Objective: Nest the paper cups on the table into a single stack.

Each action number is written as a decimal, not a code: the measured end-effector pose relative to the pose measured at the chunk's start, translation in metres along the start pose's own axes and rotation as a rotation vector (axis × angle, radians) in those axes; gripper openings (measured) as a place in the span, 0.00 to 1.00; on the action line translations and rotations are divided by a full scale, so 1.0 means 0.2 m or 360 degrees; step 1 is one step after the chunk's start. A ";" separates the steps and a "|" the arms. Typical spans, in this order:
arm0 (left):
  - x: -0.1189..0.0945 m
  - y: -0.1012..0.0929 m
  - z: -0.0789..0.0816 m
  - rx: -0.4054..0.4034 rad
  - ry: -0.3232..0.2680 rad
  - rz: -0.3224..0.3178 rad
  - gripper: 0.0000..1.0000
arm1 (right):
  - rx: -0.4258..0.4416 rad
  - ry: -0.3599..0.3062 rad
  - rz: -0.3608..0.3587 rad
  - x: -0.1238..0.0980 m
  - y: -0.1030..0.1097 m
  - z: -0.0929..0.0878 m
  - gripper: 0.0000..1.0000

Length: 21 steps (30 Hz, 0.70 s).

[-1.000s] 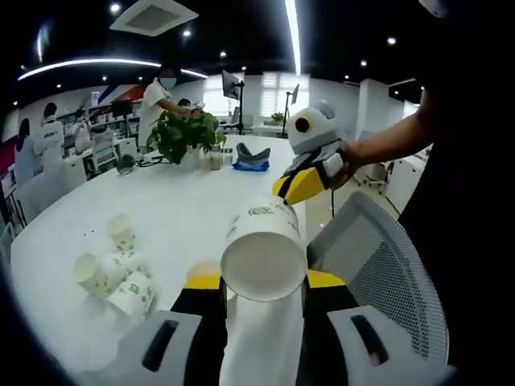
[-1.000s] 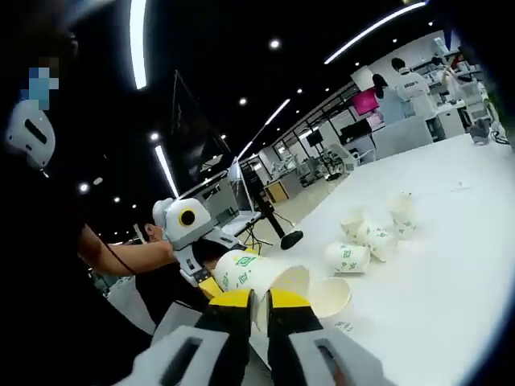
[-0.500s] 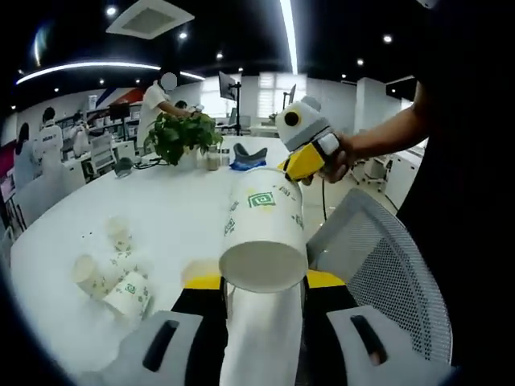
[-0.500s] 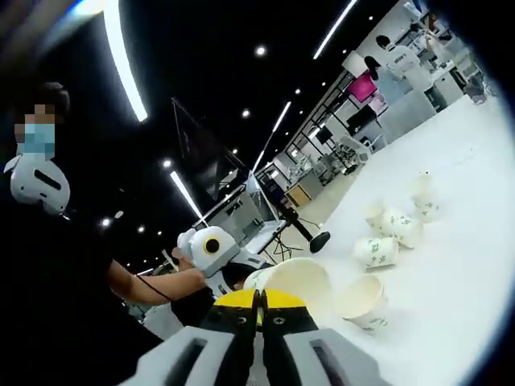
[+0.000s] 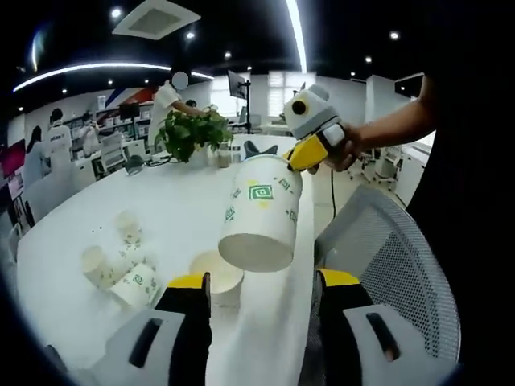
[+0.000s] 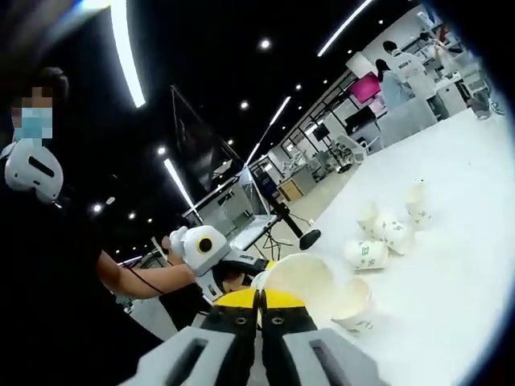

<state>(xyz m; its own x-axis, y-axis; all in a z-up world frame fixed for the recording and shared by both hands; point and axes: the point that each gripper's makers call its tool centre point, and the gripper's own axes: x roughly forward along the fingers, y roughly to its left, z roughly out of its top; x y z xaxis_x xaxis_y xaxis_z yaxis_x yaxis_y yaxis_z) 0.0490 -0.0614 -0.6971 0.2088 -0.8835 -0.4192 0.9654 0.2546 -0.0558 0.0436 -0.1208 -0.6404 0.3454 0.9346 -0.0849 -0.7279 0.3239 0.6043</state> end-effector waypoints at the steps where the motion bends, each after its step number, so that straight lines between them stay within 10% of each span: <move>1: -0.01 0.01 0.00 -0.0010 -0.0004 0.0009 0.54 | -0.0010 0.0008 -0.0008 0.00 0.00 0.00 0.00; 21: -0.15 0.07 -0.03 -0.0141 -0.0065 0.0264 0.72 | -0.0258 0.0157 -0.0213 0.03 -0.16 0.13 0.00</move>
<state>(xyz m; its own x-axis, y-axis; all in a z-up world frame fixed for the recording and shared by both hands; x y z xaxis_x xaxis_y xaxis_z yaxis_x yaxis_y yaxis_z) 0.0552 -0.0290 -0.6917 0.3716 -0.8414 -0.3924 0.9002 0.4300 -0.0695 0.0843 -0.1300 -0.6401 0.3912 0.8891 -0.2377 -0.7679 0.4577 0.4481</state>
